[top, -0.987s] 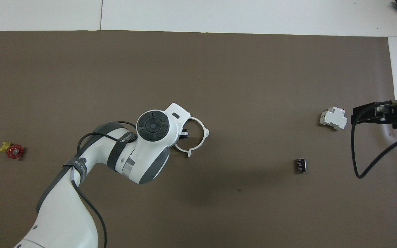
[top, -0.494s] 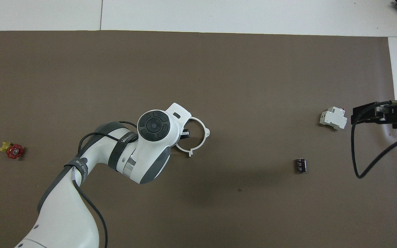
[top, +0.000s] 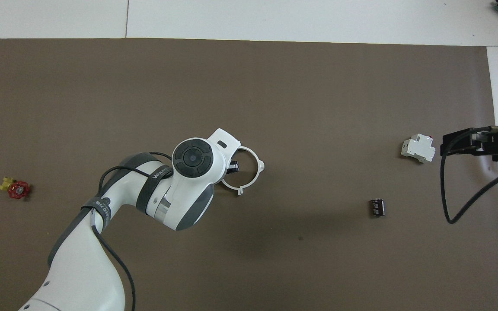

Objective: Assemble drain pipe with both arms
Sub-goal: 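Press the held half against the placed half to close the ring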

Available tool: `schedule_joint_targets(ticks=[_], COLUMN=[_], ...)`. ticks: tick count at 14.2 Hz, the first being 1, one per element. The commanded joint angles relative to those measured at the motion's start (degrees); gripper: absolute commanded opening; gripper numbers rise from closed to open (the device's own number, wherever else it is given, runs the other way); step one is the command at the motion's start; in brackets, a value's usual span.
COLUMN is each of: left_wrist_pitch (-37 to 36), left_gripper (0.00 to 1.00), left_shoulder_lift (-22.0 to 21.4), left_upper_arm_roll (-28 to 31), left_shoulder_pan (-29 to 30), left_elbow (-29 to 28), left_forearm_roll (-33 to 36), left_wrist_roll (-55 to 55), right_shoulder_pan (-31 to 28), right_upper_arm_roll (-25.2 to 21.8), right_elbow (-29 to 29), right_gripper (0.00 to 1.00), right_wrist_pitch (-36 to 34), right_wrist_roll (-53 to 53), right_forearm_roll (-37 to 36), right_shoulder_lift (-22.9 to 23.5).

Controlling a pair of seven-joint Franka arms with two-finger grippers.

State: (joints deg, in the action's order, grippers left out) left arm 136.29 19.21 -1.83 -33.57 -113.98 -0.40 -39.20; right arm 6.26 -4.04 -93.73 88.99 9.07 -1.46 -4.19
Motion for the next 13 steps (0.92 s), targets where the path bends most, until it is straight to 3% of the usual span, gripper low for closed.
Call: schedule_joint_targets(ticks=[1, 13], left_wrist_pitch=[1.70, 2.40], left_gripper=[0.00, 0.00], left_shoulder_lift=[1.88, 1.88], left_upper_arm_roll=[-0.01, 0.16], left_shoulder_pan=[0.08, 0.17], left_elbow=[1.04, 0.95], left_forearm_roll=[-1.36, -1.36], left_wrist_roll=[1.49, 1.76], right_shoulder_pan=[-0.72, -0.72], right_upper_arm_roll=[0.43, 0.43], right_elbow=[-0.31, -0.31], right_gripper=[1.00, 1.00], right_wrist_pitch=[-0.66, -0.66], right_wrist_roll=[-1.86, -1.86], right_forearm_roll=[0.14, 0.23], right_shoulder_lift=[-0.82, -0.82])
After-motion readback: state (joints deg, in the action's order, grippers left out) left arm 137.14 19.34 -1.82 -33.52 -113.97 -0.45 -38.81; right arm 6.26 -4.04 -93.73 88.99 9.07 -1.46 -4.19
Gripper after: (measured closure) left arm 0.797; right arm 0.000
